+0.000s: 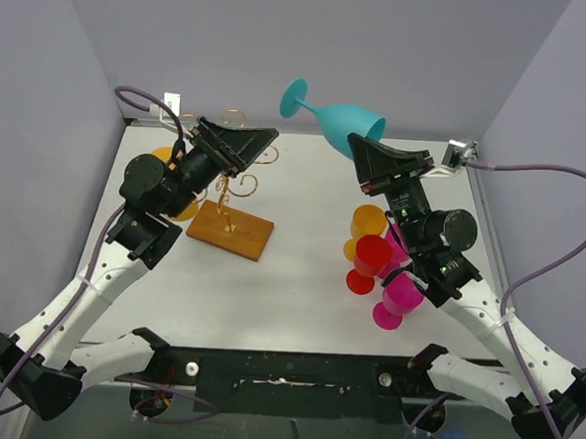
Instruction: Place the wine glass upside down on the wine glass rack
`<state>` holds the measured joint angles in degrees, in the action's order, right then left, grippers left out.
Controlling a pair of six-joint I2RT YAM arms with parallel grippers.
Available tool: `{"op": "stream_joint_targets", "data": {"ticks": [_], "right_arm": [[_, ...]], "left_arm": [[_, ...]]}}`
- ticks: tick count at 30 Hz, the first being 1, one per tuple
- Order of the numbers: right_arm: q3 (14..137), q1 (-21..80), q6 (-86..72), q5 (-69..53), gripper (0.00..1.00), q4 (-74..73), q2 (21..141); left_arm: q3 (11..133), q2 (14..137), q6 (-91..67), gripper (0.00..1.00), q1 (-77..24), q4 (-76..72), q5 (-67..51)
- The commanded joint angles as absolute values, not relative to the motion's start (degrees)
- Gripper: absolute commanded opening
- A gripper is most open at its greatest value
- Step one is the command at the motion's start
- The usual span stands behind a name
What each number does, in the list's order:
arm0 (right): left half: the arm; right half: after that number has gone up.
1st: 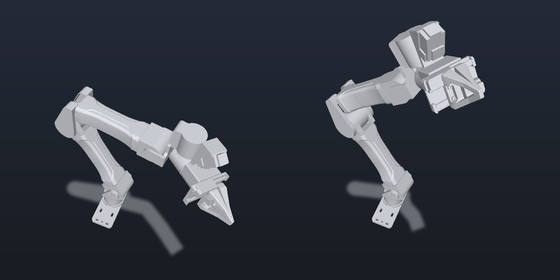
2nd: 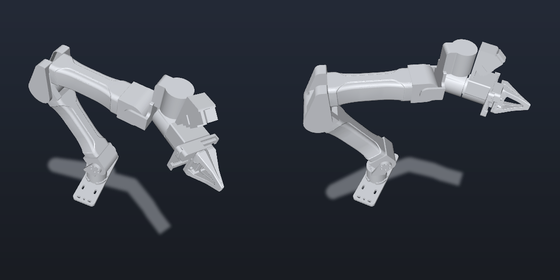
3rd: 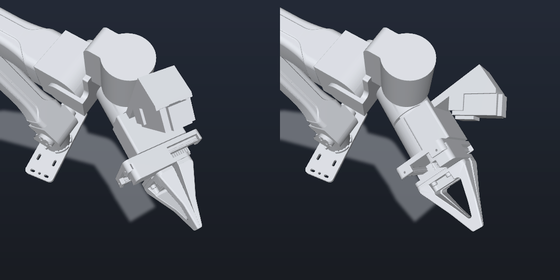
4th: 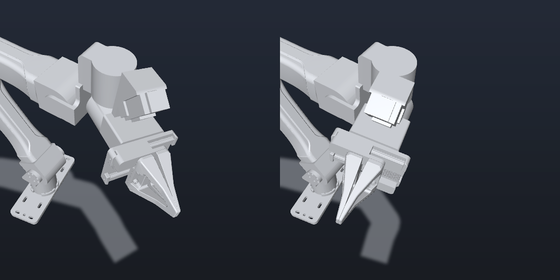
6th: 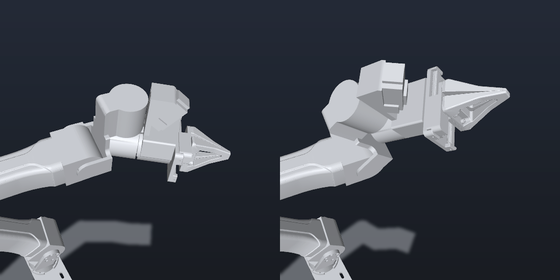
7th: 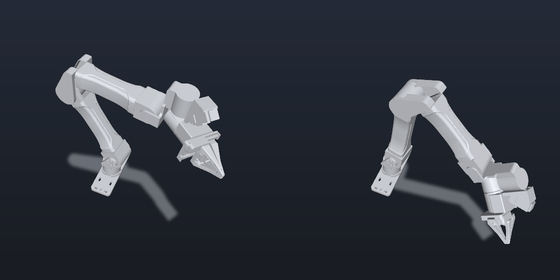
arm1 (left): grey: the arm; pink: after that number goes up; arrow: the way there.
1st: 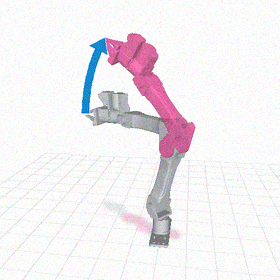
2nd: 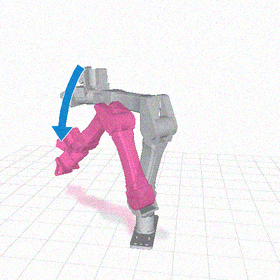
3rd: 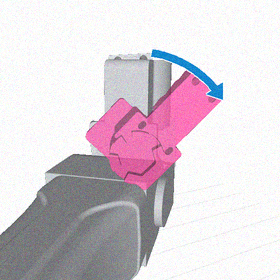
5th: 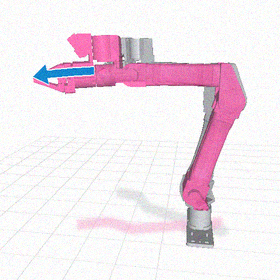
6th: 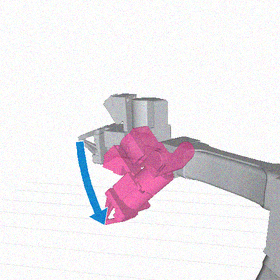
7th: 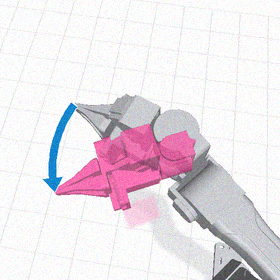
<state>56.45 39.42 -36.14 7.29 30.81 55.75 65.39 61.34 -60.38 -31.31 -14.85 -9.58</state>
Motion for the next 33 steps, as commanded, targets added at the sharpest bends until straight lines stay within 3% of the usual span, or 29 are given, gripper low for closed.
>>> {"op": "stream_joint_targets", "data": {"ticks": [1,11,19,25,29,33], "right_arm": [[58.52,39.64,-39.73,6.50,0.00,39.27,57.15],[58.18,39.64,-43.08,3.87,0.00,44.62,58.59],[58.09,39.63,-43.80,1.49,0.00,45.14,59.24],[59.87,39.63,-41.31,-2.03,0.00,42.00,59.61],[58.99,39.72,-41.02,-4.73,0.00,42.18,59.43],[58.05,39.73,-41.13,-7.33,0.00,43.03,59.33]], "left_arm": [[67.23,62.11,-64.11,0.67,-32.57,-21.88,-6.59],[68.16,64.89,-66.30,0.67,-34.30,-25.61,-3.31],[71.34,67.75,-68.37,0.55,-34.75,-26.23,0.10],[72.71,69.11,-68.28,0.54,-34.89,-27.14,0.32],[73.04,70.05,-69.93,0.43,-34.89,-28.27,-0.25],[73.89,70.65,-69.98,0.40,-34.89,-27.51,0.30]]}}
